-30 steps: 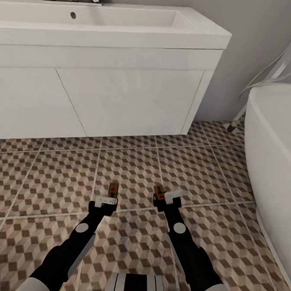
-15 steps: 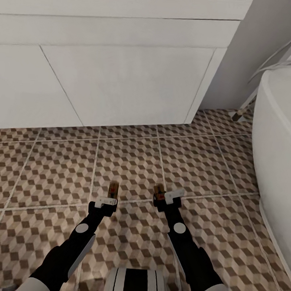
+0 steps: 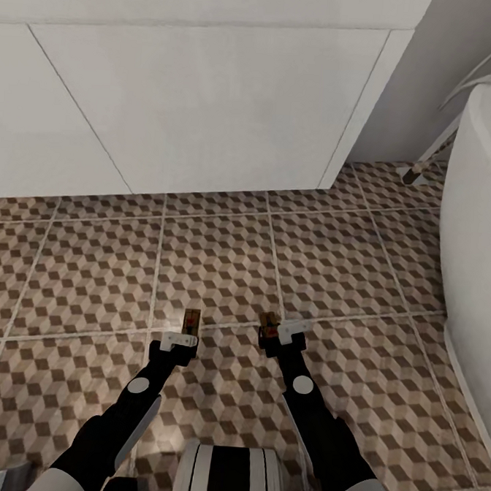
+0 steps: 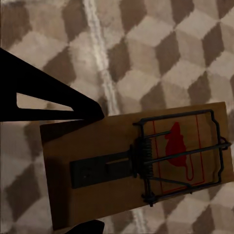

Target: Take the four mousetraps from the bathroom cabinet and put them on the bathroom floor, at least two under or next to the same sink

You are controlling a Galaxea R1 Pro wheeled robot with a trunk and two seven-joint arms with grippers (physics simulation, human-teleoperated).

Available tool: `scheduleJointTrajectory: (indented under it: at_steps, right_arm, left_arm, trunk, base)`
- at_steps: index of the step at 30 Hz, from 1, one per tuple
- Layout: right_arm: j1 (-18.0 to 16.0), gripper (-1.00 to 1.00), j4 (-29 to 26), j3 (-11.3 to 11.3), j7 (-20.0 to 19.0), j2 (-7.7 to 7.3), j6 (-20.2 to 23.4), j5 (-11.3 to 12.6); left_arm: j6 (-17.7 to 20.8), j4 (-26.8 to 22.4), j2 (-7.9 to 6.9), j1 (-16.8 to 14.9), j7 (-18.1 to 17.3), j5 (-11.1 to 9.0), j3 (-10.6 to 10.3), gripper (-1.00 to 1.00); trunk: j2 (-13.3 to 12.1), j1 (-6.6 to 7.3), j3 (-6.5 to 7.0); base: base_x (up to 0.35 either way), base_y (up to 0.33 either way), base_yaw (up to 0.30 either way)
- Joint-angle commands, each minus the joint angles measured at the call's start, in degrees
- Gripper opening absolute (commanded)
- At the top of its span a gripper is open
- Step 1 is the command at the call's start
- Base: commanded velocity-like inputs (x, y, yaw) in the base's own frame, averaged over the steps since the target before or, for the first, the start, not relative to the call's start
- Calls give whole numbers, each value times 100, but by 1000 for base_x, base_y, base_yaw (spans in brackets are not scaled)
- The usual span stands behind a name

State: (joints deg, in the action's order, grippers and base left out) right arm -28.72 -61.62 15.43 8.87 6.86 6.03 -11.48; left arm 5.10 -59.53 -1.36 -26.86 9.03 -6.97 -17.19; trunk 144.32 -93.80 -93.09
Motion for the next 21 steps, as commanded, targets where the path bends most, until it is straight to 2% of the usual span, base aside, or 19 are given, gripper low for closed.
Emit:
scheduleJointTrajectory:
  at_steps: [1,19,21]
  right_arm:
    - [-2,-100,-8,13,36,-1,48,-56]
    - [-2,-100,-8,13,36,-1,48,-54]
    - [-2,-100,-8,13,36,-1,48,-55]
  left_arm:
    - [26,-9,-7,-3,55,-50,-30,-100]
    - [26,-12,-4,-3,55,-50,-30,-100]
    - [26,-13,-4,-3,55,-50,-30,-100]
  trunk:
    - [3,-1,-35]
    - [27,-48,-596]
    - [27,-48,-614]
  base:
    - [0,0,0]
    - [0,0,0]
    - [0,0,0]
